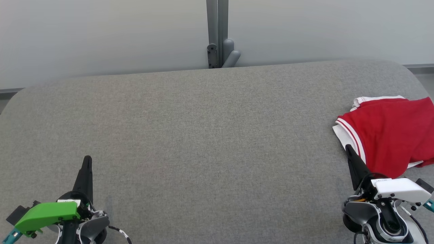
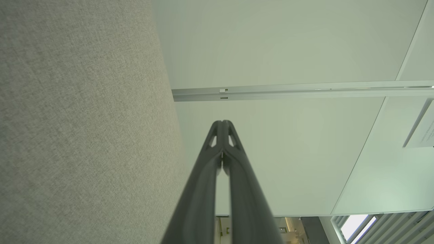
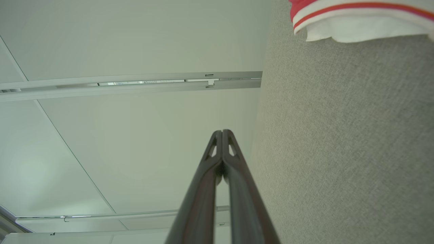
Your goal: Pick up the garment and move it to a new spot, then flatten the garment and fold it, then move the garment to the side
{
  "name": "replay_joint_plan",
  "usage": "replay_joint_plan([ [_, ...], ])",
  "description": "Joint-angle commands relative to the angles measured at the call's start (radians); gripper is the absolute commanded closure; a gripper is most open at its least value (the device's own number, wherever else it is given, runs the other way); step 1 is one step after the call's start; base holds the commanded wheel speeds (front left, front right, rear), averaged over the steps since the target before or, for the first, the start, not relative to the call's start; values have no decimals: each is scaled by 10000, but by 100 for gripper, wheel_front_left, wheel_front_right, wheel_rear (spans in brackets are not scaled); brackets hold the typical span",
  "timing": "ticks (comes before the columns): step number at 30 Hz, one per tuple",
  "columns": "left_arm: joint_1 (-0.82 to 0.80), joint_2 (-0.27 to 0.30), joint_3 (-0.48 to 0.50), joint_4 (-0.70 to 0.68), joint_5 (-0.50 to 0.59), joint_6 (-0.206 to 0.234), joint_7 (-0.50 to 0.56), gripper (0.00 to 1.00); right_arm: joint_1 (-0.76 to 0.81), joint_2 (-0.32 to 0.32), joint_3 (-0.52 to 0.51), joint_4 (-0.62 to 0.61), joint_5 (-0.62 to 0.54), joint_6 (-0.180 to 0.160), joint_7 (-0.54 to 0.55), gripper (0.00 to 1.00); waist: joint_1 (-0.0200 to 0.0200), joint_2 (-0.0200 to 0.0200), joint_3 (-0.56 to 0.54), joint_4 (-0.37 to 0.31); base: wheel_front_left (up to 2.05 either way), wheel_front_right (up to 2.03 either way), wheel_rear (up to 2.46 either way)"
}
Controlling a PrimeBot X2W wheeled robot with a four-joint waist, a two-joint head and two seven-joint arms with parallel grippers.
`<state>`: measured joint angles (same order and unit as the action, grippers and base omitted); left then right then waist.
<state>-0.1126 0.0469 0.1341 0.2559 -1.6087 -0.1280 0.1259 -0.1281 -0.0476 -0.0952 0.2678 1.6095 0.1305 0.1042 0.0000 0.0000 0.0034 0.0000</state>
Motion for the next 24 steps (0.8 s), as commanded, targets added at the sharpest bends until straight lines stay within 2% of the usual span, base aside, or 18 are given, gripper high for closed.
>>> replay_joint_plan([
  [1,-93,62,50,-51,-16,-67,14,100,-50,-48,-28,-48,66,4,32,100,0,0,0,0,0,0,0],
  [24,-93,62,49,-51,-17,-67,13,100,-50,-48,-27,-48,67,4,32,100,0,0,0,0,0,0,0],
])
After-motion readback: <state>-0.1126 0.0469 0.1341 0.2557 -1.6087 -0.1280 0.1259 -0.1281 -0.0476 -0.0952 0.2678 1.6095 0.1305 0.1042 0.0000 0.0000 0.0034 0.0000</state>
